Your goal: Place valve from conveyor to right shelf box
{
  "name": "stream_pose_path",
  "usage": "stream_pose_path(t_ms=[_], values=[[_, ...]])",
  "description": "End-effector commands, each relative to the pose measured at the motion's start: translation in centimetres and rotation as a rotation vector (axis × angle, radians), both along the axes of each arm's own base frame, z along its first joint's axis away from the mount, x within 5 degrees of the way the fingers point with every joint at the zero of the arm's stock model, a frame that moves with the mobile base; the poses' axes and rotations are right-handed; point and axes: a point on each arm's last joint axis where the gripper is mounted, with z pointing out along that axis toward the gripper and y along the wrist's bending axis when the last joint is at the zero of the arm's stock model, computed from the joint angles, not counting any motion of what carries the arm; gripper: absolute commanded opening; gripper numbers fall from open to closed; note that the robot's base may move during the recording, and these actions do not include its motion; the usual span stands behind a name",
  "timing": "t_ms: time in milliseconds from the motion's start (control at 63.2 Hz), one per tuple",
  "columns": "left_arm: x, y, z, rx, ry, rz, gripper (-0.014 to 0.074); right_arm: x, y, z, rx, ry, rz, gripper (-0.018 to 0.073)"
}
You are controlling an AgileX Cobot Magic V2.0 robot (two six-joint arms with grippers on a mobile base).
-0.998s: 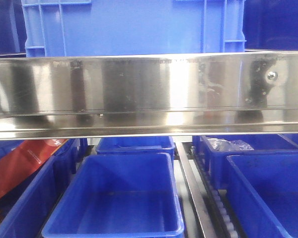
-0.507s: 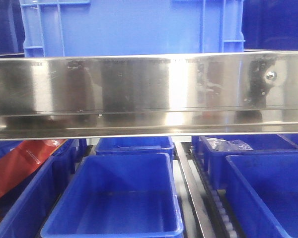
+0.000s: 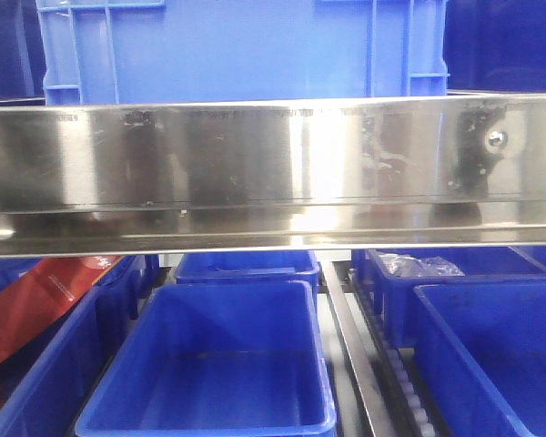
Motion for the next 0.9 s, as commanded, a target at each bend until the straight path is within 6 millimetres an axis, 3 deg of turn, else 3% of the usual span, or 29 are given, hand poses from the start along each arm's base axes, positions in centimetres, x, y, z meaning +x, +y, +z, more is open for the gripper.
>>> stream_pose_path(t_ms=[0, 618, 887], values=[[-0.1, 0.0, 0.3, -0.001, -0.028, 0.002, -0.0111, 0.0, -0.1, 0.2, 0.002, -0.028, -0.005, -0.0162], [-0.1, 0.0, 0.3, -0.001, -0.028, 0.002, -0.0111, 0.0, -0.1, 0.1, 0.000, -0.026, -0.005, -0.0162], [-0.1, 0.0, 0.3, -0.001, -0.028, 0.002, -0.0111, 0.5, -1.4, -0.5, 0.006, -0.043, -0.254, -0.0162]])
